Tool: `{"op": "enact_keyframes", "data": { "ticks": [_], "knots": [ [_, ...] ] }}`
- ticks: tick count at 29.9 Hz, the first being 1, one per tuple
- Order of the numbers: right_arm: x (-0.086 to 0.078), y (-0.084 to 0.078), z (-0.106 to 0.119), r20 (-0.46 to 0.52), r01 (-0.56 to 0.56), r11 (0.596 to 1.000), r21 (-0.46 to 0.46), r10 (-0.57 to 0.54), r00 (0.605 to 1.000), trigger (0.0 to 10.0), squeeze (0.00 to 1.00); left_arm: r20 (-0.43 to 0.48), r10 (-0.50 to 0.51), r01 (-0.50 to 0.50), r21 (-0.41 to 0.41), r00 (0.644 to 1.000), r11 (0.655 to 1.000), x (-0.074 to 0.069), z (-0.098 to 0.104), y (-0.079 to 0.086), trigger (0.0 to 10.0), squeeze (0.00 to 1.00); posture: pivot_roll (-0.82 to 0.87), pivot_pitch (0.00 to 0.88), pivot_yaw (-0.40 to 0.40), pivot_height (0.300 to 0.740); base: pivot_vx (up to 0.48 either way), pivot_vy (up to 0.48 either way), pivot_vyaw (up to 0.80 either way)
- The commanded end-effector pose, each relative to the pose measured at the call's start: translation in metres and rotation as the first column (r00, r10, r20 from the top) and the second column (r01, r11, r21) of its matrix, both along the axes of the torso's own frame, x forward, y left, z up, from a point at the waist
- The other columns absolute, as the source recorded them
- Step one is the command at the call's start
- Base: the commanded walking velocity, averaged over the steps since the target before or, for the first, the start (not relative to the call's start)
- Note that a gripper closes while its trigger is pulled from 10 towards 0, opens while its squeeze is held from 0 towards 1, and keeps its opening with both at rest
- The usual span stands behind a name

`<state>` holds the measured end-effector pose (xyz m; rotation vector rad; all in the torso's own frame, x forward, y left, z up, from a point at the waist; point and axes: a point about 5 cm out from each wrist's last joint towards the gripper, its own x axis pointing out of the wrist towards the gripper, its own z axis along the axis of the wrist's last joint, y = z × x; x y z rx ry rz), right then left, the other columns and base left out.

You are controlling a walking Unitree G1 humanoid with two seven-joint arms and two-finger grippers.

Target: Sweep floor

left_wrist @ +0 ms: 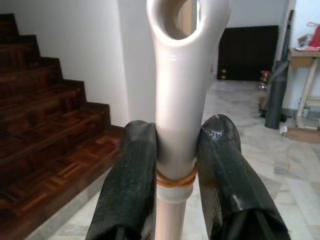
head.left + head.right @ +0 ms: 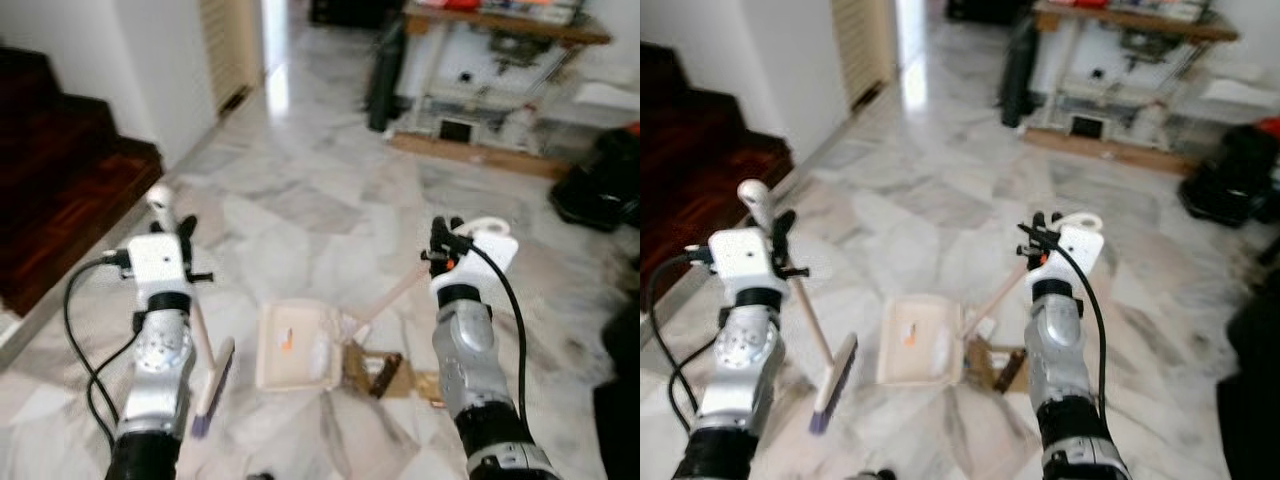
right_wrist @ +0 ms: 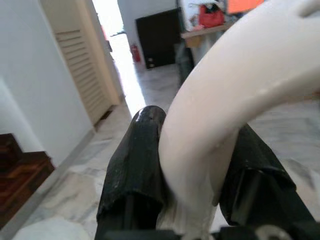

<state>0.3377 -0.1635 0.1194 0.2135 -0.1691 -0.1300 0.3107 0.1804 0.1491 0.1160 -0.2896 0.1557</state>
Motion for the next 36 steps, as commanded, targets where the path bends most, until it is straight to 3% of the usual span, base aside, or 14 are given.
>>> {"op": "enact_keyframes", "data": {
  "ticks": [1, 13, 36],
  "knots": [
    [0.001, 0.0028, 0.0124, 0.064, 0.007, 1.0, 0.006, -0.007, 0.998, 10.0, 0.0, 0.017, -0.002, 0.001, 0.012, 1.0, 1.0, 0.0004, 0.005, 0.0035, 10.0, 0.0, 0.02, 0.0, -0.05, 0.74, 0.0, 0.0, 0.76],
    [-0.0032, 0.0045, 0.007, 0.055, 0.015, 1.0, 0.014, -0.016, 0.998, 10.0, 0.0, 0.002, -0.017, 0.017, 0.024, 1.0, 1.0, 0.002, 0.0038, 0.0036, 10.0, 0.0, 0.02, 0.0, -0.027, 0.74, 0.0, 0.0, 0.75],
    [-0.0023, 0.007, 0.0047, 0.04, 0.0, 0.999, 0.036, -0.002, 0.999, 10.0, 0.0, -0.025, 0.047, -0.047, 0.023, 0.999, 0.999, -0.0011, -0.0015, 0.011, 10.0, 0.0, 0.03, 0.0, -0.04, 0.74, 0.0, 0.0, 0.64]
  ]
}}
